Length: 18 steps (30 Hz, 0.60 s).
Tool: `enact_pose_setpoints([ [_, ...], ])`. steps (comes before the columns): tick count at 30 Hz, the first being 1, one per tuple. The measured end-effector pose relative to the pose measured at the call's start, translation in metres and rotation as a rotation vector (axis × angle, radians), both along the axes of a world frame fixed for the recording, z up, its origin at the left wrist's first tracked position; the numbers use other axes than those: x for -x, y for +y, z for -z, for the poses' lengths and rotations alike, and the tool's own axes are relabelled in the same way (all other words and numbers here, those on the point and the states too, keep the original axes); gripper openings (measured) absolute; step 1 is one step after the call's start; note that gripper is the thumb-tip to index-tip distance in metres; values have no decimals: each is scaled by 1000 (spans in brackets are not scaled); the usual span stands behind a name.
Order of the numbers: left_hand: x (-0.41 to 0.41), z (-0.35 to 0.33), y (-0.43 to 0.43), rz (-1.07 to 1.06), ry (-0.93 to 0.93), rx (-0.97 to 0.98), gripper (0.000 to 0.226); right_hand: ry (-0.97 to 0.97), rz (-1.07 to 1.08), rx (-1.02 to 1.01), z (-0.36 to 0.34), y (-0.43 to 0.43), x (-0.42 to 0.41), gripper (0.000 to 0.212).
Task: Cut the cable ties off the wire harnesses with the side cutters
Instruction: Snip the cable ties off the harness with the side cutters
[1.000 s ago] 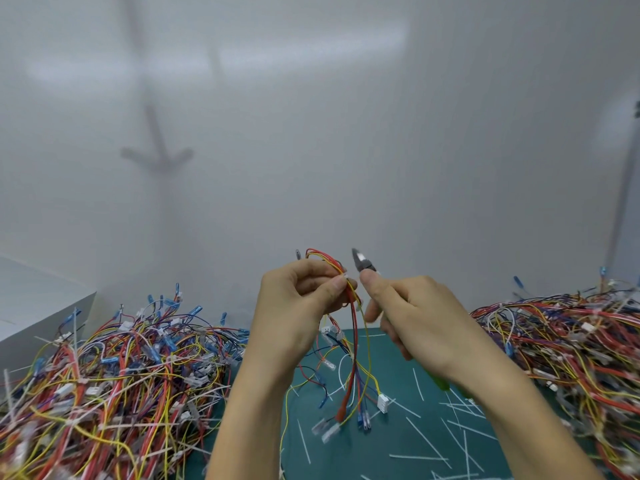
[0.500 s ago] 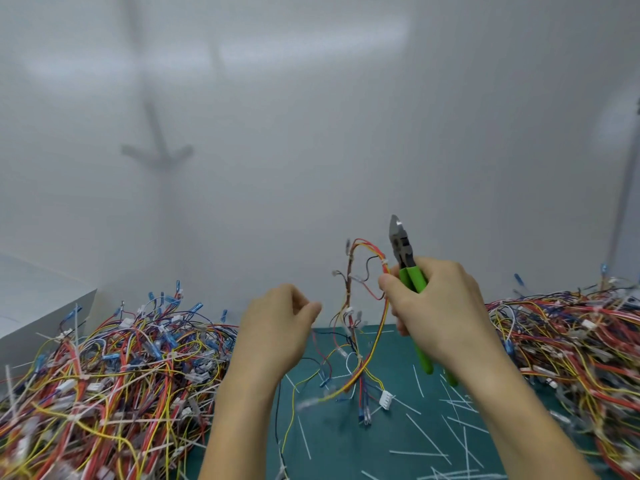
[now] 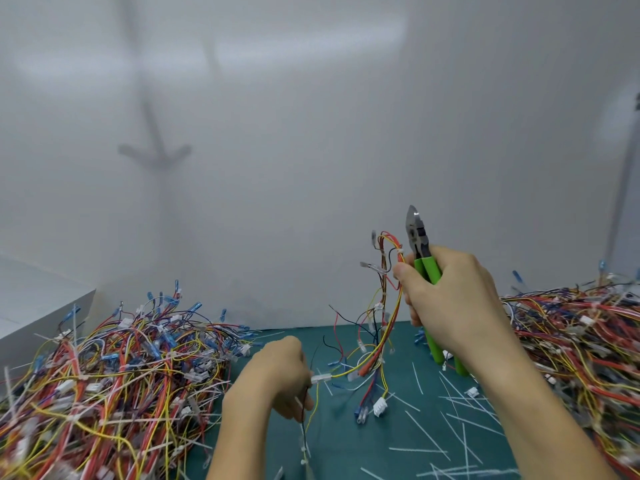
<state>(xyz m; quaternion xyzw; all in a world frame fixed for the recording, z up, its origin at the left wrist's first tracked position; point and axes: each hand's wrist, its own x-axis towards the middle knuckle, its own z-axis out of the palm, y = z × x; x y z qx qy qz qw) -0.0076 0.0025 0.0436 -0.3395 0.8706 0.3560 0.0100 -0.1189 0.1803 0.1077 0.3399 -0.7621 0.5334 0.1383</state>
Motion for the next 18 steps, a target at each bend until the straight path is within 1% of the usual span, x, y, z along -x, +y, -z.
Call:
enact_pose_setpoints([
  [5,5,-8,2,-113,362,-220,15,16,-12,-69,0,1,1,23],
  [7,7,-11,4,-182,513,-297,14,26,-11,-127,1,2,2,23],
  [10,3,-20,7,-264,762,-472,5,30,9,-226,3,4,4,24],
  [11,2,-24,7,-277,833,-521,5,27,12,-258,3,5,5,24],
  [12,0,-27,7,-283,894,-564,9,25,12,-292,3,5,5,24],
  [15,-7,-36,5,-289,1013,-658,26,21,-12,-391,3,7,5,23],
  [18,-11,-41,5,-278,1080,-721,28,32,-32,-496,4,8,3,23],
])
